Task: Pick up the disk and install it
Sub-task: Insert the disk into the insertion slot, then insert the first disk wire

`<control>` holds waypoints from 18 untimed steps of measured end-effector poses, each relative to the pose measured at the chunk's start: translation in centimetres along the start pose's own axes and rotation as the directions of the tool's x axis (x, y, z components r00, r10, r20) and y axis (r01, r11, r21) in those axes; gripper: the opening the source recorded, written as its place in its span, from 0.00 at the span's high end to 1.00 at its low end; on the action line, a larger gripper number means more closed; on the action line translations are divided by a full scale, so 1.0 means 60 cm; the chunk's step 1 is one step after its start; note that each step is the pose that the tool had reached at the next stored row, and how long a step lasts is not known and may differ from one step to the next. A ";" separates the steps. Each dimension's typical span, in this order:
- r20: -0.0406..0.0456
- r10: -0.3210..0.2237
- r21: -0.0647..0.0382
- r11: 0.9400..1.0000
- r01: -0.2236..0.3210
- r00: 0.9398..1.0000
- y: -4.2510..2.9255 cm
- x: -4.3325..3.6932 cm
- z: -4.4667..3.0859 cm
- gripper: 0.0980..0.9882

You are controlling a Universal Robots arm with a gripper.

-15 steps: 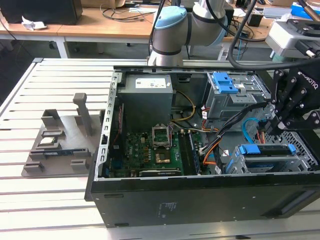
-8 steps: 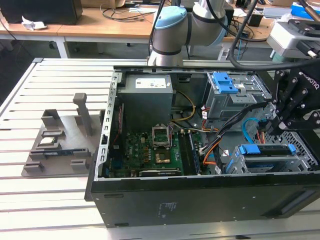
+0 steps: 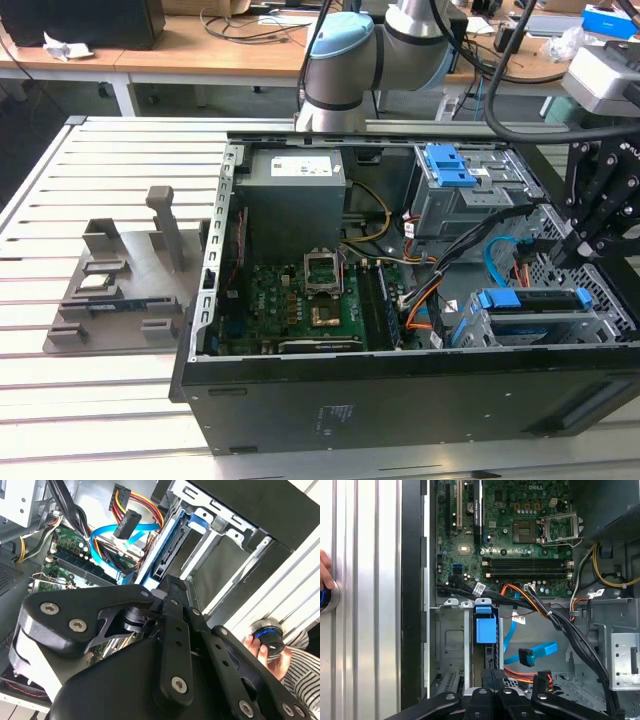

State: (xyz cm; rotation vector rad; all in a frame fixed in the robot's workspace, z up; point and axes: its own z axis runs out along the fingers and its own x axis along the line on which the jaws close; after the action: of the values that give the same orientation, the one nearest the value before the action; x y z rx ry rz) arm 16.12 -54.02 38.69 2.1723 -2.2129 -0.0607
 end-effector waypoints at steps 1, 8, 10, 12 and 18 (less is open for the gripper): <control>0.000 0.000 0.000 1.000 0.000 1.000 0.000 0.000 0.000 0.99; 0.000 0.000 0.000 1.000 0.000 1.000 0.000 0.000 0.000 0.99; 0.000 0.000 0.000 1.000 0.000 1.000 -0.001 0.000 0.000 0.99; 0.000 0.000 0.000 1.000 0.000 1.000 -0.001 0.000 0.000 0.99; 0.000 0.000 0.000 1.000 0.000 1.000 -0.003 -0.036 0.002 0.70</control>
State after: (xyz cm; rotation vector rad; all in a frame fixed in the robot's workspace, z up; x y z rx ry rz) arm 16.31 -51.87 38.58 2.1722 -2.2127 -0.0605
